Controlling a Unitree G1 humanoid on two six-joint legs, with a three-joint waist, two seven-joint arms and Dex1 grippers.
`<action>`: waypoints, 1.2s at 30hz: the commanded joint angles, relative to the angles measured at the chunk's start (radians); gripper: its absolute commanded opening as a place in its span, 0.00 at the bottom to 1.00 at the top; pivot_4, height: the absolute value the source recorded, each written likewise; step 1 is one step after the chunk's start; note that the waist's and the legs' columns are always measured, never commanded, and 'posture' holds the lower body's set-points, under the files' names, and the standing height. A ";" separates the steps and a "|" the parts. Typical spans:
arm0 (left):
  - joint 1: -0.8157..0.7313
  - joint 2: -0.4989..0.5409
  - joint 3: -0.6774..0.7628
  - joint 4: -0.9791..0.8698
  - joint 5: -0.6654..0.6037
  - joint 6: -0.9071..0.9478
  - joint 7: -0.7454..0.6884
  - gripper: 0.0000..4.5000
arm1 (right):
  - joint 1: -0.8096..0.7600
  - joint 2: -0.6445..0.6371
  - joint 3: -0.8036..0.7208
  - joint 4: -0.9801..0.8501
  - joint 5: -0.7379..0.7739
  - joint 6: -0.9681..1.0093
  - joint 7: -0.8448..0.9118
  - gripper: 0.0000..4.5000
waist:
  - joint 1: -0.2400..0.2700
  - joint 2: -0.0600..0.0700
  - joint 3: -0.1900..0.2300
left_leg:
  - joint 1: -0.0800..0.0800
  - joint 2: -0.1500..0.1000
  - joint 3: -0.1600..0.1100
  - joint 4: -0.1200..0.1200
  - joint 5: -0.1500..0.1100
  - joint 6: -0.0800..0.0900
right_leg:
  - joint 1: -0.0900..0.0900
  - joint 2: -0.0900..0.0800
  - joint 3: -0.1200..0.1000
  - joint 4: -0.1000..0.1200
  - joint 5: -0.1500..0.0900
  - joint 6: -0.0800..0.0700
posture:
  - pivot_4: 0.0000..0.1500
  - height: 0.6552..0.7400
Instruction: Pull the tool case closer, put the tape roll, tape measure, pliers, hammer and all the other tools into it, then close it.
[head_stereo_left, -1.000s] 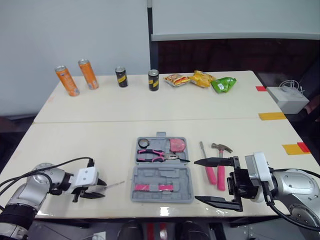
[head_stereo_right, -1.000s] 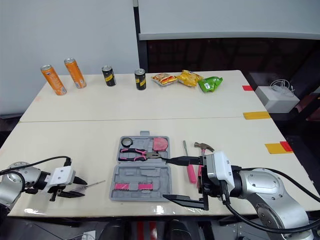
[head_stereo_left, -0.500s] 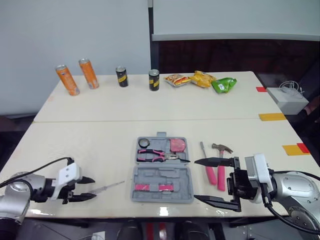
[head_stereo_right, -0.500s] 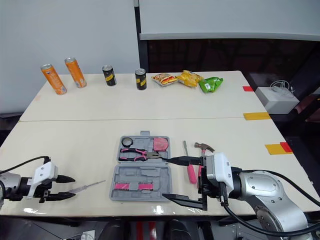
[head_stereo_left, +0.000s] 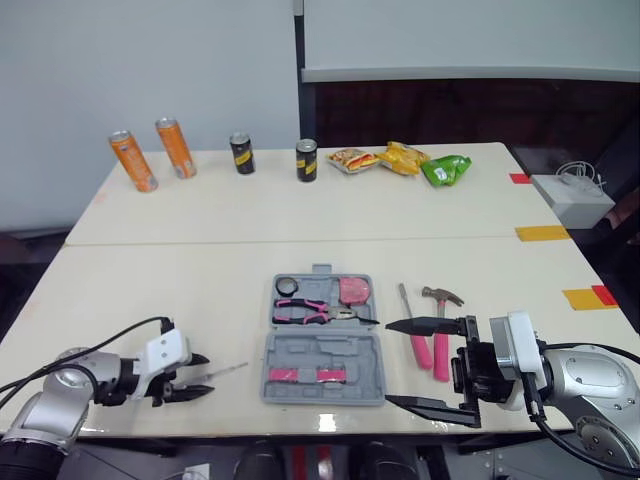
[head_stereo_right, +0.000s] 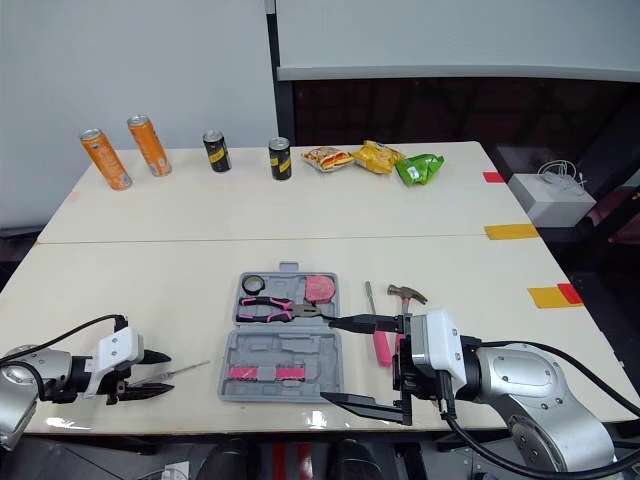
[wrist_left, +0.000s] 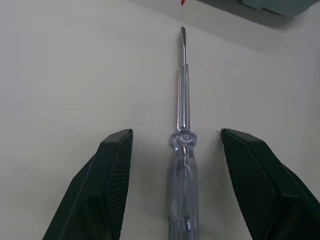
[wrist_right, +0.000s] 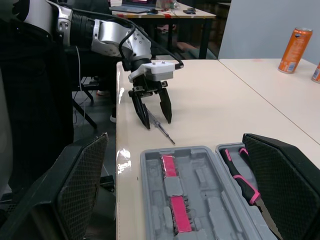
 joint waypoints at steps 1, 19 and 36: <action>0.005 -0.008 -0.021 0.003 0.031 -0.048 0.012 0.48 | 0.001 -0.012 -0.025 -0.036 0.023 -0.014 0.006 1.00 | 0.000 0.000 0.000 | 0.000 0.000 0.000 0.000 0.000 0.000 | 0.000 0.000 0.000 0.000 0.000 0.000 | 1.00 1.00; -0.009 0.071 0.073 -0.166 -0.181 0.124 -0.116 0.00 | 0.005 -0.018 -0.028 -0.015 0.015 -0.027 0.010 1.00 | 0.002 -0.003 -0.002 | 0.000 0.000 0.000 0.000 0.001 0.001 | -0.001 0.000 0.000 0.000 0.000 0.000 | 1.00 1.00; -0.545 0.140 -0.262 -0.568 -0.161 0.737 -0.112 0.00 | 0.079 -0.031 -0.105 -0.016 0.003 -0.045 -0.014 1.00 | 0.001 -0.003 -0.003 | -0.002 0.000 0.001 0.000 0.001 0.002 | 0.000 0.000 0.001 0.001 0.000 0.000 | 1.00 1.00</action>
